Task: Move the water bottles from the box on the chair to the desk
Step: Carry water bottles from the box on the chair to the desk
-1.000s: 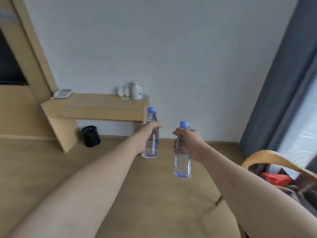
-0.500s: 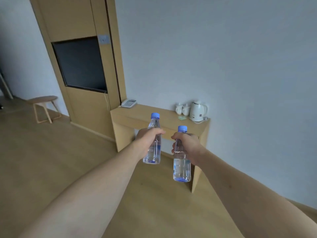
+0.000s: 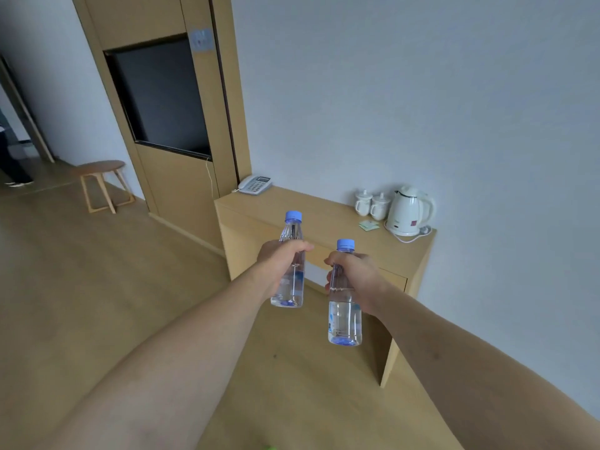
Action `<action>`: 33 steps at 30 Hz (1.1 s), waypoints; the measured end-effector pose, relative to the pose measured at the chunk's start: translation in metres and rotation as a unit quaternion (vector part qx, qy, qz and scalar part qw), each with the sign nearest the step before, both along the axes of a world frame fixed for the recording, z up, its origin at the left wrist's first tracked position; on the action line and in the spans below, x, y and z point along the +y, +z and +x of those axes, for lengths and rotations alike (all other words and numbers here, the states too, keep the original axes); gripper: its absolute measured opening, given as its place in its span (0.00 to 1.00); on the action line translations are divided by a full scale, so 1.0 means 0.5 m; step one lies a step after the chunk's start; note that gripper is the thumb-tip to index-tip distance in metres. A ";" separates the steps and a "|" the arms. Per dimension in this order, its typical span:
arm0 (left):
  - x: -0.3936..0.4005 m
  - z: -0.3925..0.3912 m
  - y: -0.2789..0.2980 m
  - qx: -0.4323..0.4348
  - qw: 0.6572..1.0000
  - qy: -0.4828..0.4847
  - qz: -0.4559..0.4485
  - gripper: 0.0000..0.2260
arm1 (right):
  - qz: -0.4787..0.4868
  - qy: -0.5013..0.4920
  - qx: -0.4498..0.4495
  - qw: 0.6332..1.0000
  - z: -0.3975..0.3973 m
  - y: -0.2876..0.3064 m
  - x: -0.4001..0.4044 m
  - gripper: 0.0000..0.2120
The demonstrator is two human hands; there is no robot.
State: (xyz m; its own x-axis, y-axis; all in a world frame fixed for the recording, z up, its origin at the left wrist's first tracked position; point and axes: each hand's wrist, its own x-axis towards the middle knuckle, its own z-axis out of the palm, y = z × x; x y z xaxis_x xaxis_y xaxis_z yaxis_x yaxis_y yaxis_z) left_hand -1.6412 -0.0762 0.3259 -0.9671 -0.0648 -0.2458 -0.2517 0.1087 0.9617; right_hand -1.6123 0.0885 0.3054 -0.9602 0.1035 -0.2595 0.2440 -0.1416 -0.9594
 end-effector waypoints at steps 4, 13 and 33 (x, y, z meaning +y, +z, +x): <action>0.023 -0.173 -0.024 0.003 1.000 -0.027 0.005 0.13 | 0.008 -0.009 -0.002 1.000 -0.165 -0.017 0.018 0.11; 0.069 -0.611 -0.009 -0.003 0.998 -0.069 0.011 0.15 | 0.013 -0.053 -0.009 0.998 -0.550 0.006 0.063 0.07; 0.252 -1.294 -0.110 -0.042 0.995 -0.091 0.006 0.14 | 0.006 -0.079 -0.045 0.996 -1.257 -0.098 0.248 0.09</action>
